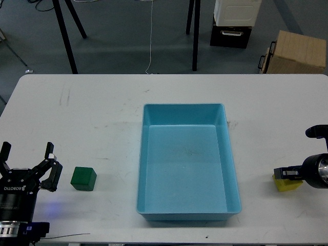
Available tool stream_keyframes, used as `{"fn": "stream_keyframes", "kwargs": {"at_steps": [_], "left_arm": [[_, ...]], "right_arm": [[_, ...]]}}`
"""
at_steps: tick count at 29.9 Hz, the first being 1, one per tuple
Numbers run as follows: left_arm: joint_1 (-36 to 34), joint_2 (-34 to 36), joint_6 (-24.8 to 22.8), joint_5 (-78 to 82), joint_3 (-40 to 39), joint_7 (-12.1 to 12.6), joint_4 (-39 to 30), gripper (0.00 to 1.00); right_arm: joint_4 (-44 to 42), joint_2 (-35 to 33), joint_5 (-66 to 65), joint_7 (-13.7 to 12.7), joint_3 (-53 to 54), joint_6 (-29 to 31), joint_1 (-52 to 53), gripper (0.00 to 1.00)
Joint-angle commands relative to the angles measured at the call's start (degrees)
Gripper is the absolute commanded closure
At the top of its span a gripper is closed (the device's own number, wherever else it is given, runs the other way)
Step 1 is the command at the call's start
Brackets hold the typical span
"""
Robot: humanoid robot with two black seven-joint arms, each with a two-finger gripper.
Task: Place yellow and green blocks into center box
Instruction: 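Close the right gripper on the yellow cube, then carry the yellow cube into the blue tray and release it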
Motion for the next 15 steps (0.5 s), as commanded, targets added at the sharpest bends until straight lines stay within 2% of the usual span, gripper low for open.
{"fn": "stream_keyframes", "kwargs": {"at_steps": [1,6,11,15], "left_arm": [[-0.09,0.00,0.00,-0.07,-0.09,0.00,-0.09,0.00],[0.09,0.00,0.00,-0.07,-0.53,0.00,0.00,0.00],[0.09,0.00,0.00,-0.07,-0.44,0.00,0.00,0.00],[-0.09,0.00,0.00,-0.07,-0.09,0.00,0.35,0.00]], "right_arm": [[0.07,0.81,9.26,0.39,7.93,0.69,0.87,1.00],[0.07,4.06,14.56,0.30,8.21,2.18,4.39,1.00],[0.07,5.91,21.14,1.35,8.21,4.20,9.22,1.00],[-0.01,10.55,25.89,1.53,7.51,5.17,10.90,1.00]]}}
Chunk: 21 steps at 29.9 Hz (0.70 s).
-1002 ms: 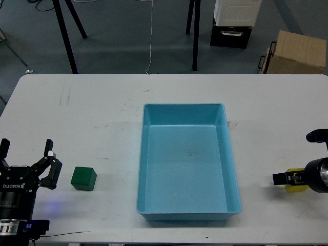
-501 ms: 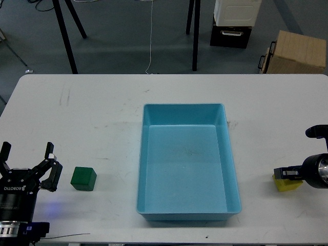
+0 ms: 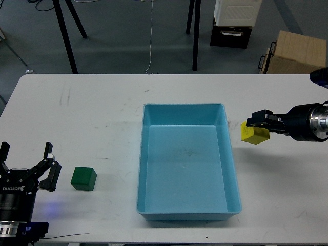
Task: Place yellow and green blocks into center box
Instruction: 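Carry the yellow cube into the blue tray and release it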
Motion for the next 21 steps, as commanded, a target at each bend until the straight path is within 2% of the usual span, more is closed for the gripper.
{"fn": "stream_keyframes", "kwargs": {"at_steps": [1,5,10,21], "left_arm": [[-0.22,0.00,0.00,0.00,0.14,0.00,0.35,0.00],[-0.31,0.00,0.00,-0.09,0.06,0.00,0.35,0.00],[-0.14,0.00,0.00,0.00,0.05,0.00,0.35,0.00],[-0.05,0.00,0.00,0.00,0.23,0.00,0.44,0.00]], "right_arm": [[-0.08,4.57,3.02,0.12,-1.73,0.58,1.27,1.00],[-0.34,12.03,2.23,0.12,-10.07,-0.20,4.51,1.00],[-1.05,17.40,0.40,0.12,-15.18,-2.75,5.05,1.00],[-5.26,22.68,-4.54,-0.40,-19.05,-4.43,4.43,1.00]]}}
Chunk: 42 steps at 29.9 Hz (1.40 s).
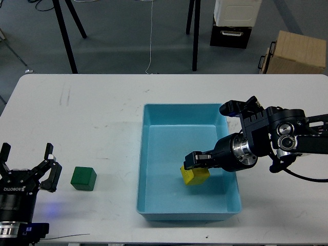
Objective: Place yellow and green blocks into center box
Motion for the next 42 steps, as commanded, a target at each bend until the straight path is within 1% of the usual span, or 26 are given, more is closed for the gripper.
{"fn": "stream_keyframes", "kwargs": {"at_steps": [1,2,3,6,7,8,10,16,19,21,24,26,29,33,36,37,39,42], "left_arm": [[-0.08,0.00,0.00,0.01,0.02,0.08,0.00,0.00],[0.01,0.00,0.00,0.01,0.02,0.08,0.00,0.00],[0.01,0.00,0.00,0.01,0.02,0.08,0.00,0.00],[0.01,0.00,0.00,0.01,0.02,0.00,0.00,0.00],[0.01,0.00,0.00,0.01,0.02,0.08,0.00,0.00],[0.01,0.00,0.00,0.01,0.02,0.08,0.00,0.00],[0.01,0.00,0.00,0.01,0.11,0.08,0.00,0.00],[0.09,0.00,0.00,0.01,0.11,0.08,0.00,0.00],[0.18,0.00,0.00,0.01,0.11,0.08,0.00,0.00],[0.10,0.00,0.00,0.01,0.11,0.08,0.00,0.00],[-0.34,0.00,0.00,0.01,0.02,0.08,0.00,0.00],[-0.43,0.00,0.00,0.01,0.02,0.08,-0.09,0.00],[-0.43,0.00,0.00,0.01,0.02,0.08,-0.09,0.00],[-0.78,0.00,0.00,0.01,0.02,0.17,0.00,0.00],[-2.01,0.00,0.00,0.01,0.11,0.17,0.52,0.00],[-2.36,0.00,0.00,0.01,0.11,0.17,0.70,0.00],[-2.72,0.00,0.00,0.01,0.11,0.17,0.70,0.00],[-2.81,0.00,0.00,0.01,0.11,0.17,0.79,0.00]], "right_arm": [[-1.43,1.92,-0.29,-0.20,-1.05,-0.12,-0.35,1.00],[-1.61,2.27,-0.29,-0.20,-1.49,-0.21,-0.27,1.00],[-1.70,2.45,-0.20,-0.20,-1.58,-0.56,-0.35,0.95],[-1.61,2.37,0.06,-0.20,-1.49,-2.05,-0.27,0.60],[-1.52,2.19,0.06,-0.20,-1.58,-1.97,-0.27,0.37],[-1.43,1.93,0.06,-0.20,-1.58,-1.71,-0.27,0.02],[-1.43,1.58,0.06,-0.20,-1.49,-1.70,-0.27,0.00],[-1.17,-1.67,0.24,-0.20,-0.53,-1.70,-0.09,0.00],[-1.69,-3.52,0.93,-0.20,2.71,-2.49,-0.18,0.00],[-2.66,-5.36,5.30,-0.12,5.61,-2.58,-0.09,0.00],[-6.69,-7.47,16.72,-0.12,9.66,-2.23,0.35,0.00],[-8.98,-8.79,21.75,-0.12,12.12,-1.97,0.35,0.00],[-14.50,-12.91,24.31,-0.03,19.57,-1.97,-0.18,0.00],[-22.60,-14.51,27.91,-0.03,31.09,-0.74,-2.98,0.00],[-27.88,-15.30,36.07,0.15,38.22,0.67,-5.88,0.00],[-29.37,-15.65,40.71,0.15,40.50,1.19,-7.37,0.00],[-31.92,-16.53,47.93,0.15,44.81,3.38,-10.88,0.00],[-35.17,-17.58,56.46,0.23,52.62,9.00,-17.12,0.00]]}}
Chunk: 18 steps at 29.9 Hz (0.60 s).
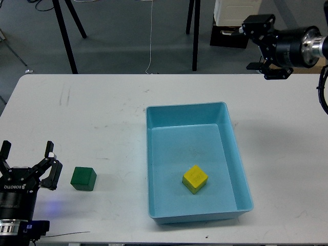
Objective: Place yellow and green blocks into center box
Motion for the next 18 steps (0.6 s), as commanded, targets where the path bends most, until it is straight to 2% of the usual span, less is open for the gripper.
{"fn": "stream_keyframes", "kwargs": {"at_steps": [1,3,9,15,18], "left_arm": [[-0.27,0.00,0.00,0.00,0.02,0.09,0.11,0.00],[-0.27,0.00,0.00,0.00,0.02,0.09,0.19,0.00],[-1.15,0.00,0.00,0.00,0.81,0.00,0.72,0.00],[-1.50,0.00,0.00,0.09,1.25,0.00,0.72,0.00],[-1.50,0.00,0.00,0.09,1.25,0.00,0.72,0.00]], "right_arm": [[-3.43,-1.05,9.99,0.09,9.72,6.30,-8.08,0.00],[-3.52,-1.14,12.29,0.26,15.43,8.56,-13.44,0.00],[-2.47,-0.97,16.41,0.96,26.17,8.56,-26.89,0.00],[3.06,0.26,22.75,6.93,38.29,8.56,-44.11,0.00],[7.89,2.98,22.84,7.65,46.11,8.56,-54.91,0.00]]}}
